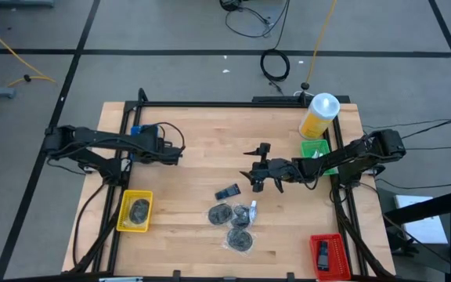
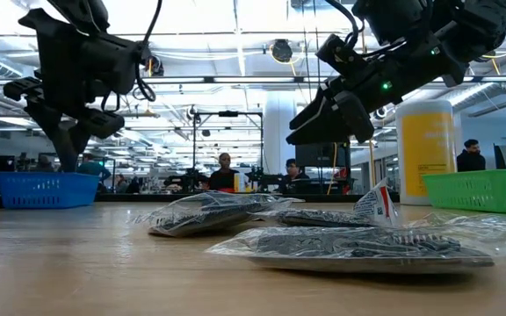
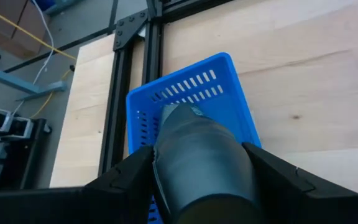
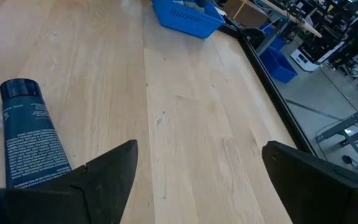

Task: Pick & Place Travel size toiletries
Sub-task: Put the gray deodorant into the blue bin, then put the blue shave cream into the red bin

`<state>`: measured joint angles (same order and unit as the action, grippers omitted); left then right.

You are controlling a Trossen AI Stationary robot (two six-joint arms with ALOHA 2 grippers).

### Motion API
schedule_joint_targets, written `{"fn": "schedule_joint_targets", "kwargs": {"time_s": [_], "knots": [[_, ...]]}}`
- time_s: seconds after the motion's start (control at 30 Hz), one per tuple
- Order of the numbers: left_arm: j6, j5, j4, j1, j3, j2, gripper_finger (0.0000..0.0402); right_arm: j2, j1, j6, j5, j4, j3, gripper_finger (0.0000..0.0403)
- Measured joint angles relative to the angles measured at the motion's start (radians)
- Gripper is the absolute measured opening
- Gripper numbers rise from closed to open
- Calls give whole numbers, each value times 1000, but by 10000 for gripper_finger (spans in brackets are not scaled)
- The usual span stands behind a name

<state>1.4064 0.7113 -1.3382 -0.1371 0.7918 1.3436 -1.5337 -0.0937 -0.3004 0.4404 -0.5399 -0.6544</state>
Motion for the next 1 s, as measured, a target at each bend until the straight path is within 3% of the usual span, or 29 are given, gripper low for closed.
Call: {"fn": "schedule_joint_targets", "kwargs": {"time_s": [0.13, 0.33, 0.67, 0.83, 1.0], "knots": [[-48, -5, 59, 1, -3, 0, 221, 0, 0, 0, 0, 5, 0, 334], [-62, -27, 111, 1, -72, -1, 267, 0, 0, 4, 0, 23, 0, 334], [-94, 13, 59, 4, -70, -5, 316, 0, 0, 2, -6, 23, 0, 334], [-104, 48, 78, 87, -8, -28, 306, 0, 1, 28, -199, 46, 0, 334], [-205, 148, 345, 239, 4, -32, 294, 0, -2, 86, -421, 60, 0, 334]]}}
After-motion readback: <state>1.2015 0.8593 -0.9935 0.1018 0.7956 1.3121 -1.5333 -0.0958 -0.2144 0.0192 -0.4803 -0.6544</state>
